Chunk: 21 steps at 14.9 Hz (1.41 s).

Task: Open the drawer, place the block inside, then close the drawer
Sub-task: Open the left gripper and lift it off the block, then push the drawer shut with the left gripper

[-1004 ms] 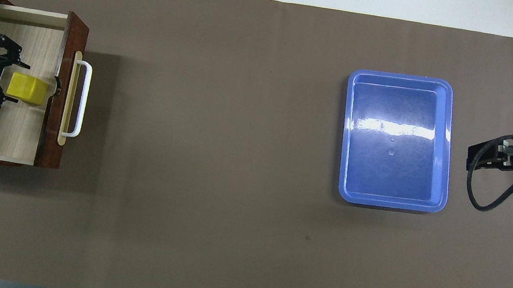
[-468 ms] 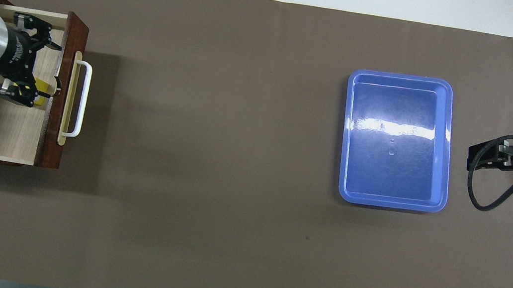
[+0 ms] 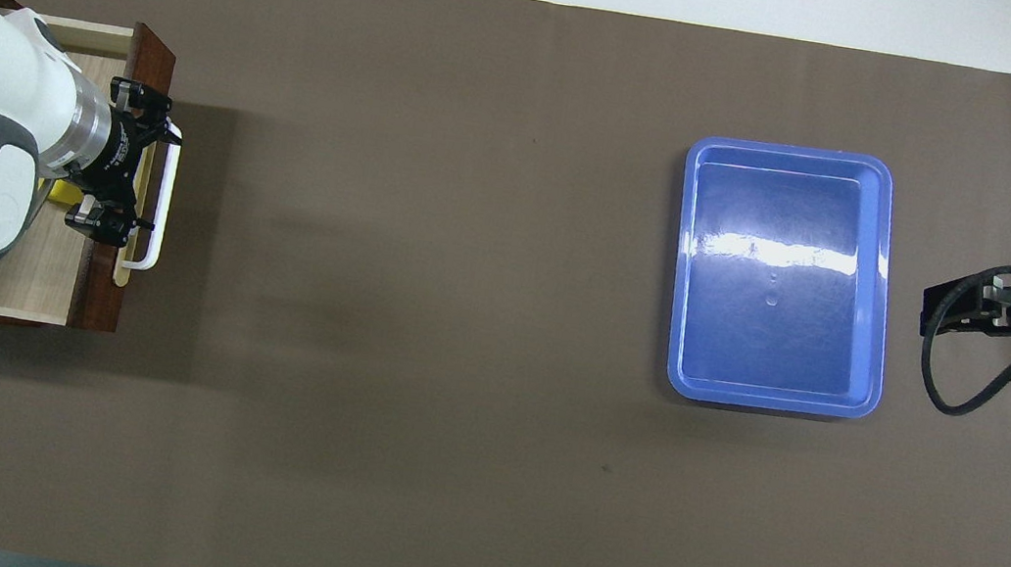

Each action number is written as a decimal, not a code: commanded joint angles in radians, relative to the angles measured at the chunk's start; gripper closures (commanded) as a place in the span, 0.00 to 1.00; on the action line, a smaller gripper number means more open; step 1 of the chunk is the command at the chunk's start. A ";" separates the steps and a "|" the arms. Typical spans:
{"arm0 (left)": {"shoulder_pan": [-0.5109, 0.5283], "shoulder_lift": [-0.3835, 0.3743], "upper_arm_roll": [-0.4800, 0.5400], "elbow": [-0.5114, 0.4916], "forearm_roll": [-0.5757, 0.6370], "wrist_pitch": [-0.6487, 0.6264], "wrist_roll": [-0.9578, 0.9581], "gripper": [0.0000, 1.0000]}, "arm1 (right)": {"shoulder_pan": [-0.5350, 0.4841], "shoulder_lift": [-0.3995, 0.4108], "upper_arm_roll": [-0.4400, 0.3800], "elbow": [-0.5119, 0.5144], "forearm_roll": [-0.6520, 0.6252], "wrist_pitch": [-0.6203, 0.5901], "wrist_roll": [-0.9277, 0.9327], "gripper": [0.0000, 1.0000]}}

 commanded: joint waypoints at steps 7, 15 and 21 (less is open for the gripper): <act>0.084 -0.016 0.008 -0.023 0.016 0.054 0.066 0.00 | -0.014 -0.015 0.009 -0.021 -0.015 0.012 -0.019 0.00; 0.230 -0.015 0.008 -0.025 0.016 0.088 0.211 0.00 | -0.016 -0.015 0.009 -0.021 -0.015 0.012 -0.019 0.00; 0.279 -0.008 0.008 -0.026 0.016 0.115 0.271 0.00 | -0.008 -0.015 0.009 -0.019 -0.006 0.021 -0.019 0.00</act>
